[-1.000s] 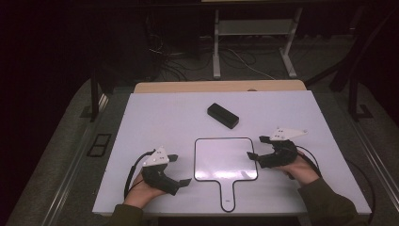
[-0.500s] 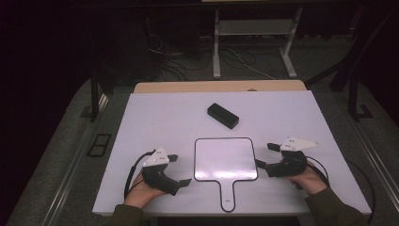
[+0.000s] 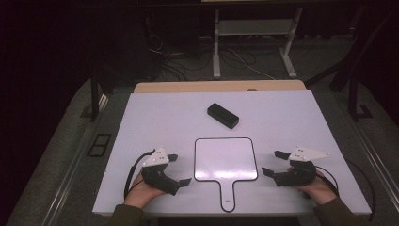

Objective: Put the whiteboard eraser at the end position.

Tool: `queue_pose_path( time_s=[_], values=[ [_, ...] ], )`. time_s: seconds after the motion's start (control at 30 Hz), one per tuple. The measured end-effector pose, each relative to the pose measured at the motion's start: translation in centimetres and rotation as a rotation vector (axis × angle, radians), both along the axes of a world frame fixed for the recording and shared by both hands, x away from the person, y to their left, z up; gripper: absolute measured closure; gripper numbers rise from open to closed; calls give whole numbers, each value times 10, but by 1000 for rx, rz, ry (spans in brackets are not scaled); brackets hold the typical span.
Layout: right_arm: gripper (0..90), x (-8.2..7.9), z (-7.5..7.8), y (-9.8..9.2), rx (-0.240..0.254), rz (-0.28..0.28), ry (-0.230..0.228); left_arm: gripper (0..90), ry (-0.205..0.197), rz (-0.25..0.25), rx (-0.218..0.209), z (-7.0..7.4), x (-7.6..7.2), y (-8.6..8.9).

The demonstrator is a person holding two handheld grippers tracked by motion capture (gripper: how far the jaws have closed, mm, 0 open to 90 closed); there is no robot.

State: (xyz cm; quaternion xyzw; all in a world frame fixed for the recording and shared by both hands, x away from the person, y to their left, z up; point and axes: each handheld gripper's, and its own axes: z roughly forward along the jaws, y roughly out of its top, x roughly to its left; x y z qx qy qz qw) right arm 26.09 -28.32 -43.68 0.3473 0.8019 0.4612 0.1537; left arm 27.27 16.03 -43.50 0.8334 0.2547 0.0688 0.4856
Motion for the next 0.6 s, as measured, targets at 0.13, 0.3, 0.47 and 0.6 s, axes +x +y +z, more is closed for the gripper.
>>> queue_pose_path(
  time_s=[0.13,0.3,0.47,0.6],
  values=[
    [169,-4,-3,-6,-10,-11,3,0,0,-1,0,0,0,0],
    [170,-7,-7,-12,-27,-27,7,0,-2,2,0,0,-1,0],
    [169,-7,-8,-15,-24,-32,15,0,-2,4,-4,0,-1,0],
    [169,-6,-10,-16,-31,-34,25,0,-2,2,-1,1,-1,0]
  ],
)
